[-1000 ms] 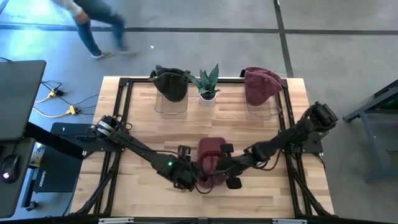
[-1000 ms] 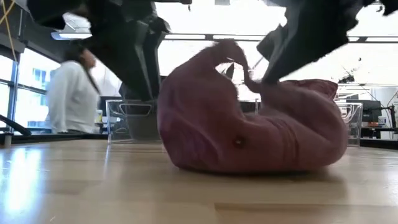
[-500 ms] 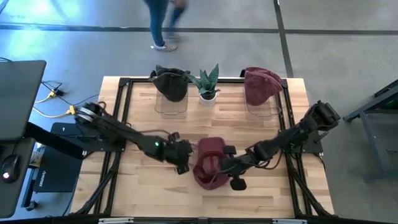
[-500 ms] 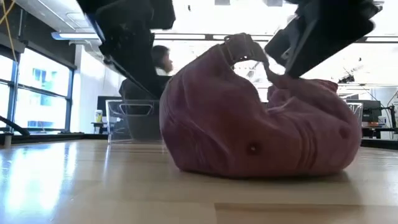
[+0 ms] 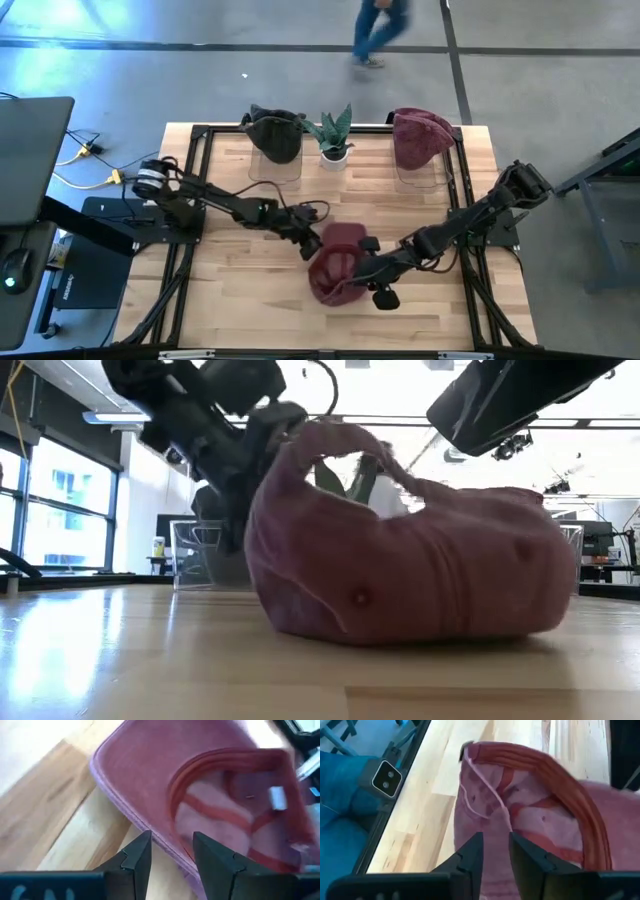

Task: Pick & Place hat
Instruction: Put the red cap into the right transparent bin

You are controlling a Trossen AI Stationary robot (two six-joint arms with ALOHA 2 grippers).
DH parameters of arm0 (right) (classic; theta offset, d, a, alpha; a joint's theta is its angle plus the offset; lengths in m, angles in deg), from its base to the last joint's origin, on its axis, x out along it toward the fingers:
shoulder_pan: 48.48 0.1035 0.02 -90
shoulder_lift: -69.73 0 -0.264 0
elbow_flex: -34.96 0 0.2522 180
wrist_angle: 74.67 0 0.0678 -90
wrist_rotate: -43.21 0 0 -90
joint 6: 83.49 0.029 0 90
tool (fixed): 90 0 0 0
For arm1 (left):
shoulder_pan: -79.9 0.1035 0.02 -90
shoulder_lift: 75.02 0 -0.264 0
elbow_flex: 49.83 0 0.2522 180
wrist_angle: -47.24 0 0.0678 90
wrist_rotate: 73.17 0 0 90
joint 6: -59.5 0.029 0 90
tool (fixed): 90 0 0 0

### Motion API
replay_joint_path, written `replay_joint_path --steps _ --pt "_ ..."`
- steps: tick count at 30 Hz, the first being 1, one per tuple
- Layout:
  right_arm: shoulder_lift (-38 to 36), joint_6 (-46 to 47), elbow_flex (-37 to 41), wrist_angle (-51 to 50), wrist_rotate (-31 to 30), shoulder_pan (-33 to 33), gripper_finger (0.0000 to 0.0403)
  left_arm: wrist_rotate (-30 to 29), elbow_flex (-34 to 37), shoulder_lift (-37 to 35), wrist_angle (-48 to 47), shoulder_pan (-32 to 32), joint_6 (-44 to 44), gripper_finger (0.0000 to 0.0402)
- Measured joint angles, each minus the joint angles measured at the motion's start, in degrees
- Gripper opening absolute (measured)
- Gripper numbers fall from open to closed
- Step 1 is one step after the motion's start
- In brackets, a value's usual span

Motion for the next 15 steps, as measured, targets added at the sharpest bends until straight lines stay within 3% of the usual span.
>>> replay_joint_path --steps 15 --pt "0.0 0.0 0.0 0.3 0.0 0.0 0.0092 5.6 -0.4 8.4 8.2 0.7 -5.4 0.014"
